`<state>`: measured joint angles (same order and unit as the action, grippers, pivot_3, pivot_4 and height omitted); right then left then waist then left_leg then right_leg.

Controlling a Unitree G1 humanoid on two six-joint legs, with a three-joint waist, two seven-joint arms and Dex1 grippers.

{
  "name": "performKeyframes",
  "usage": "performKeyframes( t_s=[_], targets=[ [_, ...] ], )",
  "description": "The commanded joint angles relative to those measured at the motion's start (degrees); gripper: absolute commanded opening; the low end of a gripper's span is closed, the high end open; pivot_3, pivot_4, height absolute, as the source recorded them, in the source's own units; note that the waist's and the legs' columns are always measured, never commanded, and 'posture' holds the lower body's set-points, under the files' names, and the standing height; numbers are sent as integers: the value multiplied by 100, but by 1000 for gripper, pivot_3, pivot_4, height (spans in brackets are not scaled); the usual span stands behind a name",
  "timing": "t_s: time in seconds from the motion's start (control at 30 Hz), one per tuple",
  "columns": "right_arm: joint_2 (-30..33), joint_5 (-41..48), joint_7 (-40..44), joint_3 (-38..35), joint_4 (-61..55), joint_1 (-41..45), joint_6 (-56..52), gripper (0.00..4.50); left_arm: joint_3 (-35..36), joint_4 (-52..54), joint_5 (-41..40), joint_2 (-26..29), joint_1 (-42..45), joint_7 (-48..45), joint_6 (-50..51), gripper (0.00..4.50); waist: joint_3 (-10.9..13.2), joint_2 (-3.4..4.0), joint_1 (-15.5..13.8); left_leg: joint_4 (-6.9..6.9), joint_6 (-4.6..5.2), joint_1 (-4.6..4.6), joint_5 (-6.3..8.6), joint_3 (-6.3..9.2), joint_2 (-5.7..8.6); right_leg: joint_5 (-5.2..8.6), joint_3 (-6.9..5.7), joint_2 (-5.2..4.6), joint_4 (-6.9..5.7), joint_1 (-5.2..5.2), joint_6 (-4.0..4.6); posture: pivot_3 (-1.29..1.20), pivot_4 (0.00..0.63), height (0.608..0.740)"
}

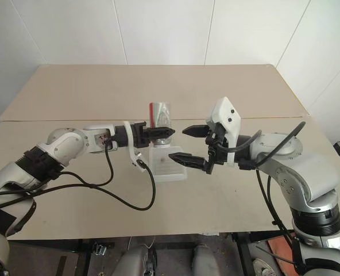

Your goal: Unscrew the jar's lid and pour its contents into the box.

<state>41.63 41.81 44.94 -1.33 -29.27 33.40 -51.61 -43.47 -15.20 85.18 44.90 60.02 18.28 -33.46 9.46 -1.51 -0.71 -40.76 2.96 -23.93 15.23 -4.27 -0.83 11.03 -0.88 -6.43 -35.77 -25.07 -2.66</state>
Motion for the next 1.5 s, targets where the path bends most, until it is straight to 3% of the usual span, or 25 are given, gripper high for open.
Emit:
performKeyframes(
  t_s=[0.03,0.17,0.3,0.4,0.47,0.5,0.63,0.77,1.1,1.37,1.5],
  targets=[
    [15,-14,25,-126,-136,18,247,4478,463,38,-355,-26,-79,-163,275,2012,0,0,2,0,0,1,0,0,0,0,0,0,0,0,0,0,150,740],
    [54,0,74,-129,-56,52,271,4478,789,0,-724,-60,-283,-422,497,2012,0,0,5,0,0,1,0,5,-1,0,1,0,-1,-2,0,0,150,740],
    [120,24,131,-183,-31,51,251,4478,1690,117,-2488,-488,-907,-1521,940,2012,0,1,6,-1,0,2,0,24,-4,0,2,-1,-2,-2,0,0,150,740],
    [149,50,105,-245,-14,30,205,4478,2673,441,-4449,-1296,-1434,-2669,2015,2012,0,0,-1,-6,1,1,0,31,-6,0,2,-2,-5,-2,0,0,150,740],
    [139,87,67,-287,-8,14,176,4478,3500,785,-5988,-2059,-1643,-3534,3414,2012,0,0,1,-14,1,-5,0,39,-9,1,-2,-4,-4,-1,-1,0,150,740],
    [120,105,39,-295,-4,9,156,4478,3964,804,-6573,-2399,-1745,-3500,3803,2012,0,0,8,-20,2,-9,1,43,-9,1,-4,-4,-4,-1,-2,0,150,740],
    [82,161,-23,-306,-21,-9,114,4478,4799,1002,-7579,-2806,-1964,-3710,5140,2012,-1,1,96,-15,0,4,-1,49,-1,0,4,3,-11,3,-1,0,150,740],
    [37,204,-105,-293,-60,-55,76,4478,5496,1109,-8870,-3001,-2304,-4157,5675,2012,0,1,137,-11,-2,15,-1,49,-1,1,8,4,-11,10,-1,0,150,740],
    [52,302,-236,-267,-158,-143,59,4478,5321,494,-9305,-3005,-3201,-4586,4555,2012,0,0,54,-11,-1,17,-1,53,3,0,4,0,-4,20,0,0,150,740],
    [106,345,-228,-274,-175,-159,53,4500,5206,620,-9445,-2892,-3829,-4837,4333,4473,-1,2,29,-10,-1,22,0,53,0,-1,3,1,0,23,1,0,150,740],
    [231,337,-106,-350,-152,-283,98,4500,5297,1651,-9719,-2441,-4465,-5139,4909,4473,-1,2,49,-9,1,21,1,54,-6,-1,5,0,-2,23,1,0,150,740]
  ],
)
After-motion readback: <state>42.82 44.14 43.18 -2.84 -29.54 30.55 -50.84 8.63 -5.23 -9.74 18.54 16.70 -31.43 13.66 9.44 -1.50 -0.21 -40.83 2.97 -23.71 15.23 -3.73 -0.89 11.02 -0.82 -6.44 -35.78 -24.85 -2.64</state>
